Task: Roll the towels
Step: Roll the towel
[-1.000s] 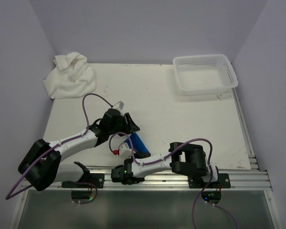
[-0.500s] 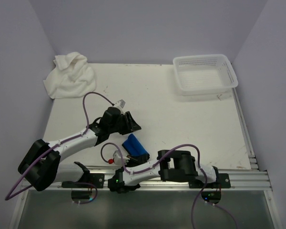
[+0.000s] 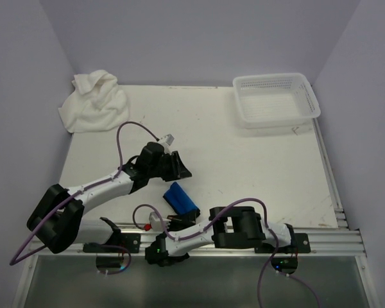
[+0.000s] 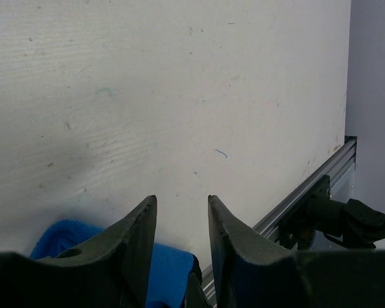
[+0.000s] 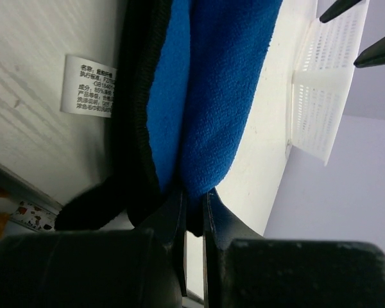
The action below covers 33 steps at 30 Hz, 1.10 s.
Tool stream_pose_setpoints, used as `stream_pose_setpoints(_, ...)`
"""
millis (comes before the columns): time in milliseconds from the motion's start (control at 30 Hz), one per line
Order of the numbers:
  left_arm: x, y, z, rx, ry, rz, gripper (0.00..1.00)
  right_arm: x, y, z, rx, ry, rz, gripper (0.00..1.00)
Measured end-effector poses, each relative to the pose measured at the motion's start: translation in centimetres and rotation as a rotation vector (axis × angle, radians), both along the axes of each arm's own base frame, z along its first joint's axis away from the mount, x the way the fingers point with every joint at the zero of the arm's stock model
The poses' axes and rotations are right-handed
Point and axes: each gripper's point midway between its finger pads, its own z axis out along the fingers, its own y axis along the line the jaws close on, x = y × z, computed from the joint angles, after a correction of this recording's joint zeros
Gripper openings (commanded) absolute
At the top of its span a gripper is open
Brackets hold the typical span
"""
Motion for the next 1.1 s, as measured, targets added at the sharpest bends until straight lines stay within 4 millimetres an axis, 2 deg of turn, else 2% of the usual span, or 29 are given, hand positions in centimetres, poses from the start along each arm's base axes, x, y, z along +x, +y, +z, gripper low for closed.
stream_pose_setpoints(200,-0.8,0.2,-1.0,0.006,0.019,-0.025,0.38,-0.3,0.2,-0.3,-0.036,0.005,0.037,0.00)
stream_pose_setpoints(567,-3.9,2.1,-5.9,0.050,0.104,-0.038,0.36,-0.5,0.3,-0.5,-0.072,0.016,0.065,0.00)
stream_pose_setpoints(733,-4.0,2.1,-6.3,0.026,0.074,-0.036,0.36,-0.6,0.4,-0.5,-0.077,0.018,0.075,0.00)
stream_pose_setpoints(833,-3.9,2.1,-6.5,0.014,0.056,-0.032,0.35,-0.6,0.5,-0.5,-0.079,0.019,0.079,0.03)
stream_pose_setpoints(1100,-3.4,2.2,-6.9,-0.008,0.021,-0.006,0.34,-0.7,0.3,-0.5,-0.043,0.033,0.078,0.21)
